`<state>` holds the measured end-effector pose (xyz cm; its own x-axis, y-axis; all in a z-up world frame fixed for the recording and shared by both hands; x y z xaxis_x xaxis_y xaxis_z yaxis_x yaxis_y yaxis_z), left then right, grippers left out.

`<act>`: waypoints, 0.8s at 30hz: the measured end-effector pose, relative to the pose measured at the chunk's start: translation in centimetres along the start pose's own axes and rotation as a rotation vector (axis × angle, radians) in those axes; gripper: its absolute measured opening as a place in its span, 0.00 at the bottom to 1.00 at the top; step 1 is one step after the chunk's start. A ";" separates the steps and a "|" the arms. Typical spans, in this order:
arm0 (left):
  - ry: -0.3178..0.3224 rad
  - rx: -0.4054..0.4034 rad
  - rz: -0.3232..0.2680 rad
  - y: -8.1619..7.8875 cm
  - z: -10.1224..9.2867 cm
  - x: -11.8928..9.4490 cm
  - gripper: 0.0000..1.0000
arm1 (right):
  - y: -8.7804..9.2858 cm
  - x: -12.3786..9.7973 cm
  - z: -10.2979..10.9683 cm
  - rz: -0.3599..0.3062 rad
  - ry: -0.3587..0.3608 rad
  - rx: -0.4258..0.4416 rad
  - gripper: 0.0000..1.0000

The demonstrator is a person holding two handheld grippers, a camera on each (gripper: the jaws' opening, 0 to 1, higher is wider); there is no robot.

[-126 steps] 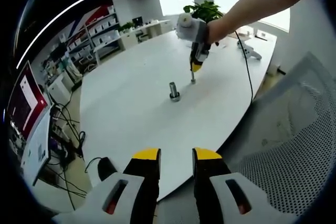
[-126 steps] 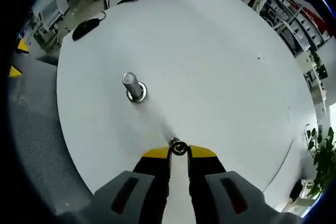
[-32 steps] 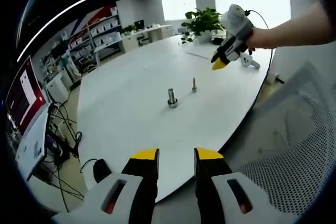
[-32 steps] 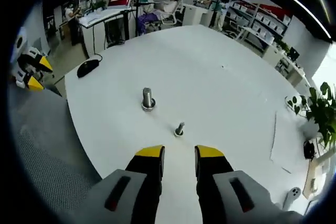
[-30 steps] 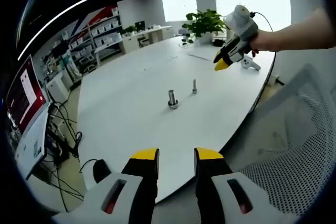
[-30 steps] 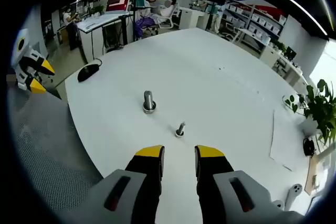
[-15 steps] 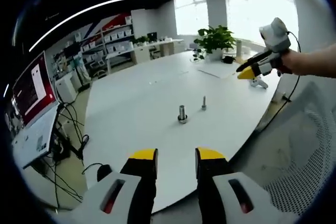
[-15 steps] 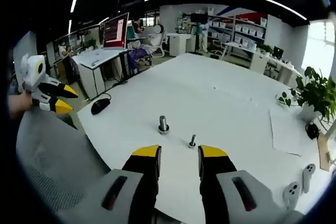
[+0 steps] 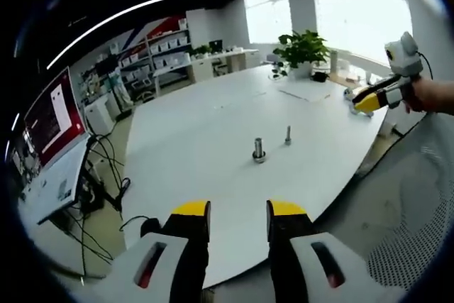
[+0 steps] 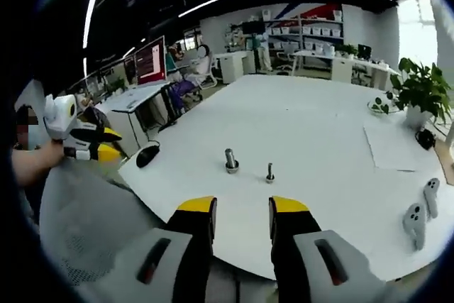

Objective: Place the washer onto the threaded stud by aligning its center hole with the stud, sliding it down to the base, and recovering from edge contact or off-axis alignment until the washer reaches the visible bottom stop.

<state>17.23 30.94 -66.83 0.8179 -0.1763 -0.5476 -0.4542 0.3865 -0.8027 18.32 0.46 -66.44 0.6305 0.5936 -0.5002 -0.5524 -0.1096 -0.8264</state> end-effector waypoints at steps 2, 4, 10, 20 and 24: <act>-0.005 0.001 0.004 0.0 0.1 0.0 0.29 | 0.2 0.3 0.6 0.008 -0.015 0.029 0.32; -0.011 0.002 0.009 0.1 0.1 0.0 0.29 | 0.2 0.7 1.3 0.017 -0.021 0.029 0.33; -0.011 -0.008 0.011 0.2 0.2 -0.1 0.29 | 1.7 1.3 1.4 0.105 0.004 -0.058 0.34; -0.019 -0.027 0.045 0.8 0.3 0.0 0.26 | 2.2 1.2 1.1 0.142 0.035 -0.121 0.34; -0.029 -0.040 0.046 0.8 0.6 0.0 0.24 | 2.5 1.3 1.0 0.156 0.038 -0.116 0.34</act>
<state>17.08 31.82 -67.37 0.8058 -0.1326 -0.5772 -0.5044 0.3570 -0.7862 17.21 1.80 -68.91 0.5634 0.5321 -0.6320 -0.5798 -0.2903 -0.7613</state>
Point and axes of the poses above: the point that each gripper's makers call its tool centre point, and the gripper's own axes: x roughly forward along the fingers, z roughly to its left, y roughly out of its underside, the point moved 3 cm from there along -x, roughly backward along the fingers, and after that the axes turned 11 degrees about -y, right-handed, at the moved point
